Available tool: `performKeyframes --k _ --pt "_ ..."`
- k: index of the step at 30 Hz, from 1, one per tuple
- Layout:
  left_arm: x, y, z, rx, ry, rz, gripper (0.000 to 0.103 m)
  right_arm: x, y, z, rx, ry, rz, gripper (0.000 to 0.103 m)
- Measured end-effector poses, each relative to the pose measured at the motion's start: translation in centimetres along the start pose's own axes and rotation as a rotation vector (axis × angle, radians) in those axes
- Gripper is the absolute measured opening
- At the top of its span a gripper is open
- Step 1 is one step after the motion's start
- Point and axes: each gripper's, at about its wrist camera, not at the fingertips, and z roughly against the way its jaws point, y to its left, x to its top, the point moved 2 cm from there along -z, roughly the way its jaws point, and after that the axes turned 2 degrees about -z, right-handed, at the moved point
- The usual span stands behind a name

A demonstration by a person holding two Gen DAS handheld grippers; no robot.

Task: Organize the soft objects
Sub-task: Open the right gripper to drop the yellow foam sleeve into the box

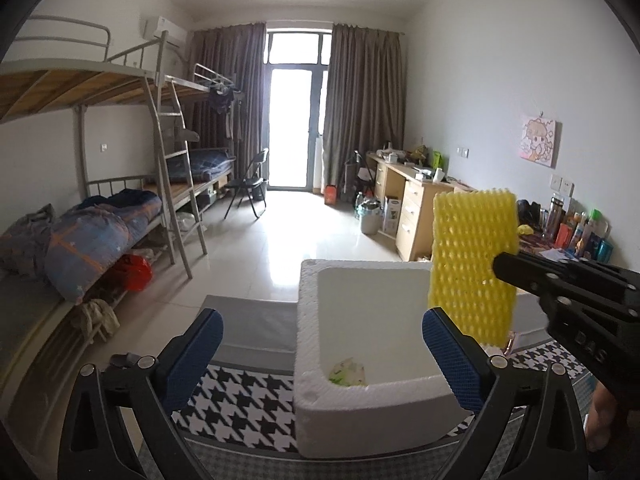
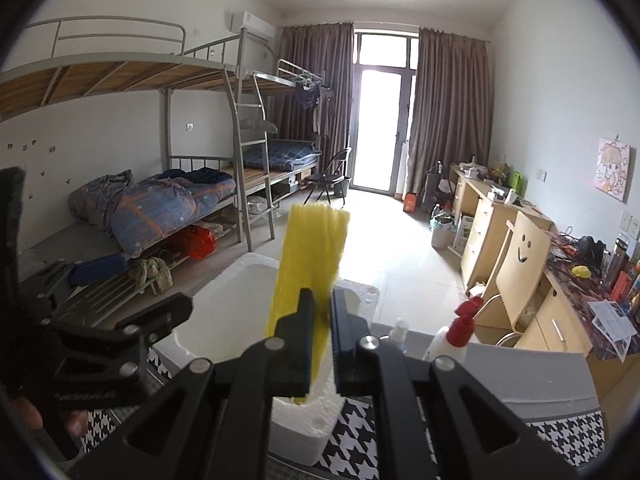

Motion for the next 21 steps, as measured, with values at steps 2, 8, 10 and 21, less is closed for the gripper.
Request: performKeyframes --k 2,8,10,21 --pt "-0.2 0.4 0.2 0.007 -0.001 0.006 0.1 0.0 0.2 -0.4 0.009 0.006 -0.003 0.011" --pt "-0.5 1.5 1.0 0.008 -0.011 0.014 0.1 -0.3 0.6 -1.7 0.022 0.032 -0.004 0.011" --pt "-0.6 1.6 1.2 0.008 -0.015 0.01 0.1 -0.4 0.8 -2.2 0.022 0.04 -0.007 0.011" --pt "-1.2 1.9 1.3 -0.009 -0.009 0.019 0.1 -0.8 0.5 -2.5 0.042 0.058 -0.027 0.071"
